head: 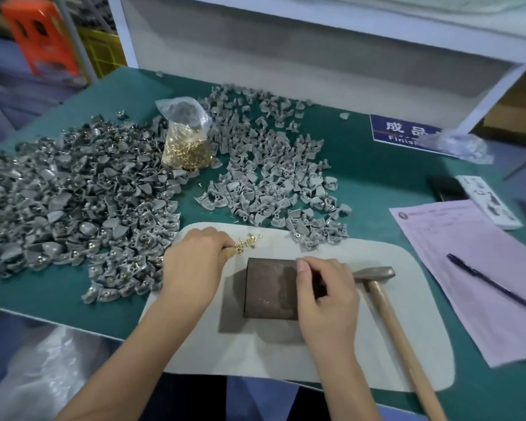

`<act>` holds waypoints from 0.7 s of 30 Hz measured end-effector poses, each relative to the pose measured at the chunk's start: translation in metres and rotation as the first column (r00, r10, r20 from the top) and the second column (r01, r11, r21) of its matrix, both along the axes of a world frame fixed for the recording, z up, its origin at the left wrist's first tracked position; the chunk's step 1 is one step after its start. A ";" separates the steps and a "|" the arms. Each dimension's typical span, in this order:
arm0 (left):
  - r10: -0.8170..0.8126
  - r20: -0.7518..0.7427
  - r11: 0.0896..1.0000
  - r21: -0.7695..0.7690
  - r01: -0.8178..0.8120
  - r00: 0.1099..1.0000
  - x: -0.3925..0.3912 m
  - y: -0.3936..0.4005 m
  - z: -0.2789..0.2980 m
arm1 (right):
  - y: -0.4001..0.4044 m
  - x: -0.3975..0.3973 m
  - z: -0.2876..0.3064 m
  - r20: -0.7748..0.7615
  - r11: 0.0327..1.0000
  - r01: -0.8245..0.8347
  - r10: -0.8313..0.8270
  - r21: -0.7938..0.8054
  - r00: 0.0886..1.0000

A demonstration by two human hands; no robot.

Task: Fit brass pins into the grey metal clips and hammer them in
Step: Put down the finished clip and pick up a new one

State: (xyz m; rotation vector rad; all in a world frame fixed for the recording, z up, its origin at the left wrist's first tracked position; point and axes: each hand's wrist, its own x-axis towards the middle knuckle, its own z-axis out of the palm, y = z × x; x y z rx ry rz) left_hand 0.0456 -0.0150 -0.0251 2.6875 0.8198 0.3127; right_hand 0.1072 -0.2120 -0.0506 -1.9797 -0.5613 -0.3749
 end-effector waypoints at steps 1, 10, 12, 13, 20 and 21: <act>-0.001 -0.008 1.000 0.007 0.001 1.000 -0.001 -0.002 0.001 | 0.000 0.000 0.000 0.012 1.000 0.003 -0.003 0.005 1.000; -0.051 0.136 0.997 -0.052 0.059 0.989 -0.005 -0.027 0.019 | -0.003 -0.003 0.003 0.112 0.998 0.054 -0.056 0.017 0.992; -0.005 0.112 0.998 -0.056 0.011 0.994 -0.010 -0.019 0.016 | -0.004 -0.003 0.001 0.101 0.999 0.047 -0.049 0.027 0.994; 0.013 0.093 0.998 -0.061 -0.007 0.996 -0.013 -0.015 0.012 | -0.004 -0.004 0.000 0.104 0.999 0.046 -0.048 0.020 0.993; -0.034 0.080 0.969 -0.240 0.052 0.996 -0.017 -0.010 -0.006 | 0.003 -0.009 -0.003 0.265 0.970 0.058 0.006 -0.236 0.964; -0.038 0.090 0.975 -0.215 0.057 0.995 -0.015 -0.010 -0.005 | 0.003 -0.009 -0.004 0.261 0.972 0.055 0.007 -0.230 0.965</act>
